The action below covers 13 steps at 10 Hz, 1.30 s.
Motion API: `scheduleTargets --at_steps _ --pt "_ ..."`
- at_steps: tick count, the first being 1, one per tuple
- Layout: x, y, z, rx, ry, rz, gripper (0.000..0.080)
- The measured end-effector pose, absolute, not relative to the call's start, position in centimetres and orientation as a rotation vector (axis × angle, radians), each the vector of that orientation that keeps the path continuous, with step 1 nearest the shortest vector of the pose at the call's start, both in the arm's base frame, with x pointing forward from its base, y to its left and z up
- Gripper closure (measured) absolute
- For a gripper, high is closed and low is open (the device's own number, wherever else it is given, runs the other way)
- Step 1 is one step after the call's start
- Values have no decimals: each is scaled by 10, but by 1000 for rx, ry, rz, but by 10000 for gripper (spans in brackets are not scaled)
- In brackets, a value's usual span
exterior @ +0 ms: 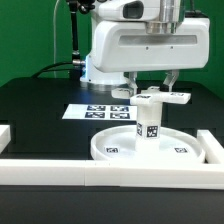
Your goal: Assemble round table
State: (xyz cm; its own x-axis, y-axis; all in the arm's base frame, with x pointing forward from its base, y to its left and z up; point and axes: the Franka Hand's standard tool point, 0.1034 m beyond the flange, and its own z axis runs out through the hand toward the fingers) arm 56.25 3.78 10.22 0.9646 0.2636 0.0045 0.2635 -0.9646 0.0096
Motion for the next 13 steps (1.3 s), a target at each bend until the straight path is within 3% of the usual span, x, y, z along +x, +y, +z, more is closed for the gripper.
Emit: scheduleTargets --at_steps 5,13 --pt "562 38 102 3141 -25 10 357" --pt "562 37 102 2896 -1426 8 357"
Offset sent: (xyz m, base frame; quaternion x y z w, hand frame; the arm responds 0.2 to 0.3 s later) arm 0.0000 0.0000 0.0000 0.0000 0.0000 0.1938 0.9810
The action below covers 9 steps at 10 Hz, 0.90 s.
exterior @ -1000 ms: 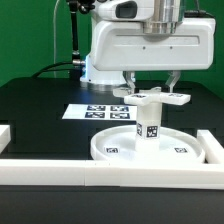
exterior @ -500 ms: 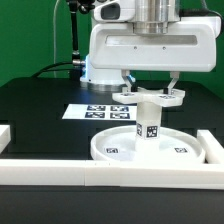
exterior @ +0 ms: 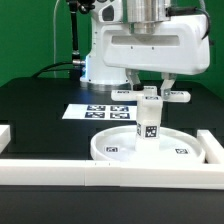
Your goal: Assemble round table
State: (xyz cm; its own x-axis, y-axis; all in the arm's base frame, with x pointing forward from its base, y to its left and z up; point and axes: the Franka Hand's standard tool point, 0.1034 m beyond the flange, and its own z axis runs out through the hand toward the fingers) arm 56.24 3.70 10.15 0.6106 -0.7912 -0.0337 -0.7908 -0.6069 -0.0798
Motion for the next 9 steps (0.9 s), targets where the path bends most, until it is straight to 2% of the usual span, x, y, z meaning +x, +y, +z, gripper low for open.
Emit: scheduleTargets --at_steps 4,6,7,8,9 --pt "563 36 101 -2513 1689 22 357" --pt "563 37 101 -2513 1687 25 357" --pt "563 37 101 -2519 1678 26 202" --pt "563 39 108 -2591 1587 56 166" --pt "567 41 117 -2619 1531 67 166"
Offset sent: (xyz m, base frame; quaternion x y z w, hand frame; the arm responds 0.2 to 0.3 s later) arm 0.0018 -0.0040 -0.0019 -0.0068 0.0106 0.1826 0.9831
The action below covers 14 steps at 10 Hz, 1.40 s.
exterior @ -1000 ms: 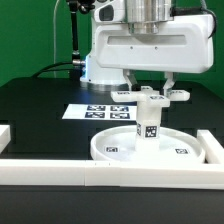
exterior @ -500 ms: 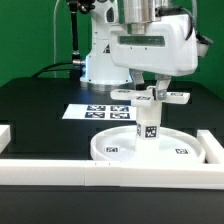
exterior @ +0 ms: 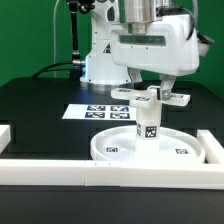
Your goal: Assemble round table
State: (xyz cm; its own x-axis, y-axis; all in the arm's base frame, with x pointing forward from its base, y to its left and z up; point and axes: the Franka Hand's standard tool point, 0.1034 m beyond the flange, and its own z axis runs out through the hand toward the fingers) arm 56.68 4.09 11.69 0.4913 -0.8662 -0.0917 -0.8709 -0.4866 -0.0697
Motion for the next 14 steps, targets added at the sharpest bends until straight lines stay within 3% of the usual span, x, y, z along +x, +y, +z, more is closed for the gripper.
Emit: scheduleTargets --at_steps 2,5,14 --pt "571 43 129 -2649 1458 60 151" --pt "570 43 127 -2671 1417 59 151" --pt "571 53 126 -3062 85 -40 151"
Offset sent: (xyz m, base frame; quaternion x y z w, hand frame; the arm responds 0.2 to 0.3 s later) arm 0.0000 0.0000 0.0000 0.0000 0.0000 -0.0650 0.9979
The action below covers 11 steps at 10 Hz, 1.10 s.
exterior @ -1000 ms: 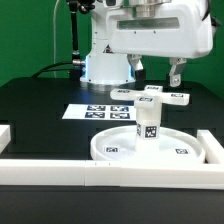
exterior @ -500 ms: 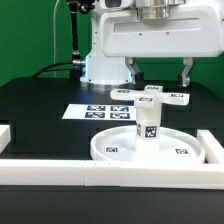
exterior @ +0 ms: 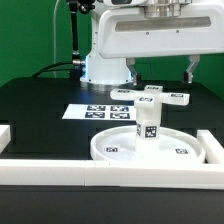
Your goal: Assemble round table
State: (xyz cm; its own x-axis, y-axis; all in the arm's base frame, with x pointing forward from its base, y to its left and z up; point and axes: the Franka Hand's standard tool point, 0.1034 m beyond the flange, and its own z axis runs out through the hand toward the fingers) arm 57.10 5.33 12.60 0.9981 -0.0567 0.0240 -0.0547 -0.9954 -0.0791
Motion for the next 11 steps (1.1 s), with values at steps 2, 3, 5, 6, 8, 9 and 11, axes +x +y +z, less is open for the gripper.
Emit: scheduleTargets --at_steps 2,3,5,6,8,9,11 --pt "572 51 126 -3066 -233 -55 151" --pt "573 50 126 -3060 -425 -70 151" --pt "573 50 126 -3001 -861 -70 151" --pt "573 51 126 -2966 -1012 -72 151" --pt "574 48 126 -2917 -1160 -71 151" --pt "574 47 126 -2875 -1272 -69 151" --pt "574 46 126 -2783 -1483 -72 151"
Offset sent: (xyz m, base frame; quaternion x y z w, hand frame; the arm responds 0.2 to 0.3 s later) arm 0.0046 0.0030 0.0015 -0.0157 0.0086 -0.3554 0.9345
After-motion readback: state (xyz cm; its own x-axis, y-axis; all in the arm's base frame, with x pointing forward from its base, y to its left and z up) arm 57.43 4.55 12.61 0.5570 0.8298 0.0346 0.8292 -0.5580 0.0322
